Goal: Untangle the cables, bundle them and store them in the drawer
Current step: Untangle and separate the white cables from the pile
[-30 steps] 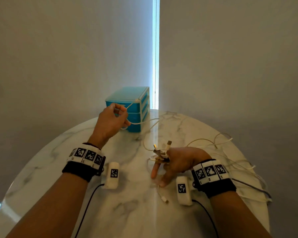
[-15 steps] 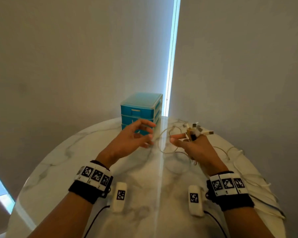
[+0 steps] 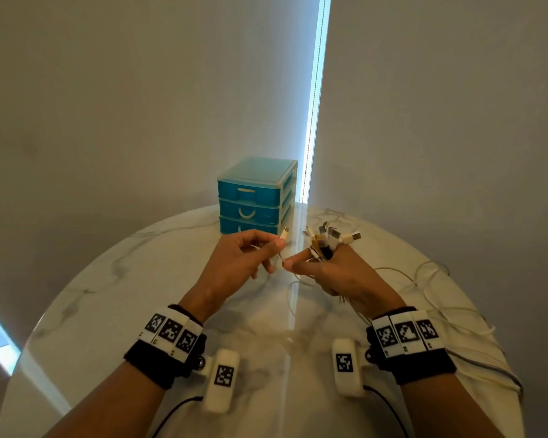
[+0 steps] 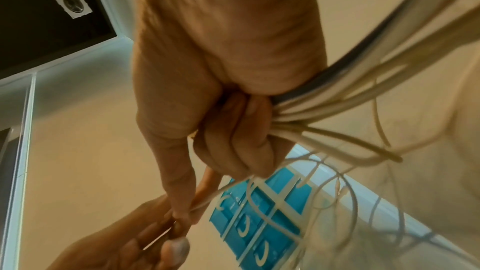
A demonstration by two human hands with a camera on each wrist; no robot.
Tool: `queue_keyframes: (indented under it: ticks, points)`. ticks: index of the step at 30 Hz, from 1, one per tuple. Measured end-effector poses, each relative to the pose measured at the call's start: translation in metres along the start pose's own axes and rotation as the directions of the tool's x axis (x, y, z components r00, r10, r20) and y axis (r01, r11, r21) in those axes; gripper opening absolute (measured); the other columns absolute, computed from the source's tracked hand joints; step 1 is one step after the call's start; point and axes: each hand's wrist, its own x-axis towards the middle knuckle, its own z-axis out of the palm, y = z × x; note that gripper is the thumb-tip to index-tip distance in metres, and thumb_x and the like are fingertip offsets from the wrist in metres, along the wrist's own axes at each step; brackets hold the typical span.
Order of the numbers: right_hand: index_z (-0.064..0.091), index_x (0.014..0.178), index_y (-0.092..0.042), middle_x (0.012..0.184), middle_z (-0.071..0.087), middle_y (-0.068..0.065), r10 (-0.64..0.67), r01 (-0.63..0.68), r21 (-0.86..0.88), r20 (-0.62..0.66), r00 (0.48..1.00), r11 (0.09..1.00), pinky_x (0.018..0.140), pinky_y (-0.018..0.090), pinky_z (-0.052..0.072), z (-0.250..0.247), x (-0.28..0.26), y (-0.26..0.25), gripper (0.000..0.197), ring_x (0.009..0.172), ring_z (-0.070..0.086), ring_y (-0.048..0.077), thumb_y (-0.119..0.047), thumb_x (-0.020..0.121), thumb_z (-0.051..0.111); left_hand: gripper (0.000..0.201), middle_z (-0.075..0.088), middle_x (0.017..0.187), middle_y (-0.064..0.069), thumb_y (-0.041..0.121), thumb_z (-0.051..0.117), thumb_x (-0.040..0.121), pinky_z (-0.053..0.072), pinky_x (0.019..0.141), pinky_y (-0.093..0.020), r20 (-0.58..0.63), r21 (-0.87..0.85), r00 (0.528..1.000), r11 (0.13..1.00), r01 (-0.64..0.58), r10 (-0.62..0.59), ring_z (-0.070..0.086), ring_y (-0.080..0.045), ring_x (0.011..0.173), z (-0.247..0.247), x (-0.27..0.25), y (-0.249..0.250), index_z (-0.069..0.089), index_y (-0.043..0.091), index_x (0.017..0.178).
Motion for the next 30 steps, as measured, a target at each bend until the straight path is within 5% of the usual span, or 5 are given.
queue_keyframes:
  ticks: [8,16,20,22,30]
  points:
    - [0.075,0.123,-0.013,0.068,0.038,-0.003,-0.080,0.202,0.493,-0.258,0.963,0.846,0.056,0.029,0.026,-0.019,0.008,0.001,0.036,0.059,0.031,0.012,-0.036,0.113,0.049,0.016,0.082,0.095,0.002,0.033,0.074,0.098,0.052,0.063,-0.025,0.018,-0.055,0.999,0.997,0.053,-0.052,0.071,-0.016,0.069,-0.002,0.001,0.004,0.079,0.019,0.105]
    - [0.068,0.140,-0.032,0.128,0.076,-0.008,-0.170,0.163,0.302,-0.002,0.985,0.939,0.098,0.030,0.061,0.018,0.008,0.001,0.046,0.119,0.072,0.011,-0.053,0.105,0.047,0.015,0.081,0.091,0.001,0.028,0.078,0.096,0.050,0.056,-0.013,0.021,-0.084,0.999,0.996,-0.043,0.045,0.067,-0.010,0.062,0.002,-0.005,0.014,0.080,0.016,0.105]
    - [0.068,0.128,-0.014,0.101,0.078,0.011,-0.109,0.096,0.307,0.025,0.994,0.947,0.069,0.032,0.063,0.025,0.001,-0.006,0.044,0.081,0.075,0.025,-0.047,0.110,0.046,0.016,0.081,0.090,0.002,0.029,0.078,0.095,0.052,0.058,-0.015,0.030,-0.072,0.997,0.995,-0.076,0.078,0.068,-0.012,0.061,0.000,-0.005,0.012,0.081,0.018,0.107]
    - [0.067,0.131,-0.024,0.075,0.065,0.010,-0.103,0.091,0.249,0.036,0.994,0.964,0.050,0.025,0.045,0.027,-0.001,-0.006,0.043,0.057,0.054,0.017,-0.054,0.109,0.045,0.016,0.082,0.092,0.004,0.029,0.077,0.096,0.054,0.057,-0.017,0.063,-0.052,0.996,0.997,-0.061,0.064,0.067,-0.012,0.058,-0.002,-0.004,0.010,0.080,0.018,0.107]
    - [0.053,0.084,-0.018,0.063,0.041,-0.002,-0.079,0.056,0.100,0.241,0.967,0.993,0.052,0.023,0.032,0.023,-0.009,-0.018,0.043,0.056,0.033,0.011,-0.055,0.106,0.050,0.032,0.081,0.094,0.010,0.051,0.064,0.100,0.050,0.055,-0.014,0.103,0.053,0.995,0.999,-0.009,0.004,0.067,-0.018,0.060,-0.007,-0.002,0.015,0.077,0.028,0.118]
